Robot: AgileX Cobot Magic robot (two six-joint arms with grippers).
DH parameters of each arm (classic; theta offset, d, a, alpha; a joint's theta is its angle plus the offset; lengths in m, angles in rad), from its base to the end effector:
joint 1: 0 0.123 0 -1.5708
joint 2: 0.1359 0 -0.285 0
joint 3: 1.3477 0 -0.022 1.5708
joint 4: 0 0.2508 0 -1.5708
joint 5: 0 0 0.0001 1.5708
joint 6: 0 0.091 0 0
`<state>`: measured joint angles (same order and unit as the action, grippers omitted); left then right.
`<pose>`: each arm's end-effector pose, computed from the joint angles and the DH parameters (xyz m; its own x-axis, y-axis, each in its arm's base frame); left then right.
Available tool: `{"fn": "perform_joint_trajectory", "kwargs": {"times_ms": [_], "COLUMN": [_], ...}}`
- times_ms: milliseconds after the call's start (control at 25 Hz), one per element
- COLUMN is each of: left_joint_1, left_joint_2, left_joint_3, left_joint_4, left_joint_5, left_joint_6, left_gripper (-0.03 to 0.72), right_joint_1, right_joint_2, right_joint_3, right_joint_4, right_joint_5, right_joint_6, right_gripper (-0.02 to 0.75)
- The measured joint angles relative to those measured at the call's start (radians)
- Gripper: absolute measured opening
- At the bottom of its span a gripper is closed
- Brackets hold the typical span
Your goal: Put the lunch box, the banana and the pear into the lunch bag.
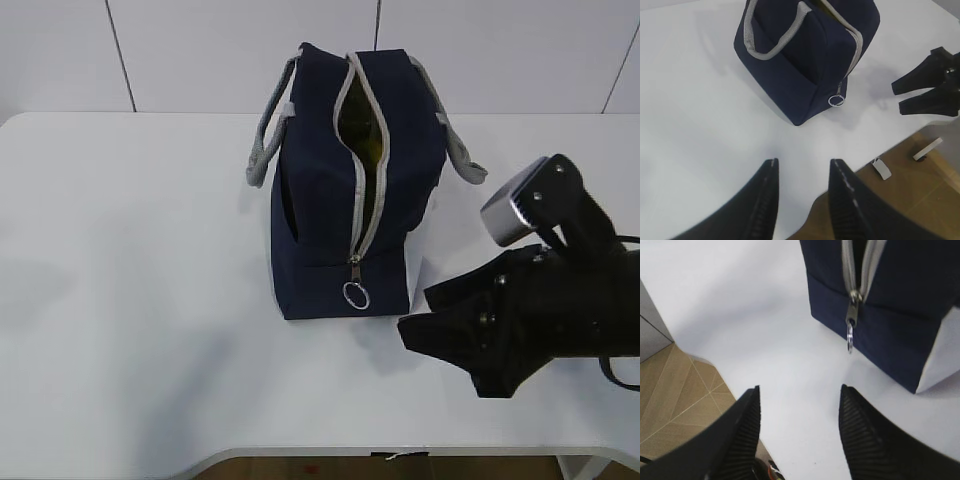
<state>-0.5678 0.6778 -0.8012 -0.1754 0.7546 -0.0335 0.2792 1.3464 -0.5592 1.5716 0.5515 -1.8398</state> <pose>0.0974 -0.0751 0.3578 -0.5252 0.1452 -0.8385 0.5430 0.8159 -0.1988 0.2176 0.1121 0.2123 -0.4326 -0.3587 -0.8272 -0.7619 0.6360 0.1226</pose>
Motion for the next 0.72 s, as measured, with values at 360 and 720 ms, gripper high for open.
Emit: {"fn": "perform_joint_trajectory", "kwargs": {"times_ms": [360, 720], "left_joint_1": [0.0, 0.0], "left_joint_2": [0.0, 0.0], "left_joint_3": [0.0, 0.0], "left_joint_4": [0.0, 0.0], "left_joint_5": [0.0, -0.002], "left_joint_6": [0.0, 0.0], "left_gripper": [0.258, 0.258], "right_joint_1": [0.0, 0.0], "right_joint_2": [0.169, 0.282], "right_joint_3": [-0.058, -0.115], "right_joint_4": [0.12, 0.222], "right_joint_5": [-0.008, 0.007], "right_joint_6": [-0.131, -0.252], "right_gripper": [0.408, 0.408]}}
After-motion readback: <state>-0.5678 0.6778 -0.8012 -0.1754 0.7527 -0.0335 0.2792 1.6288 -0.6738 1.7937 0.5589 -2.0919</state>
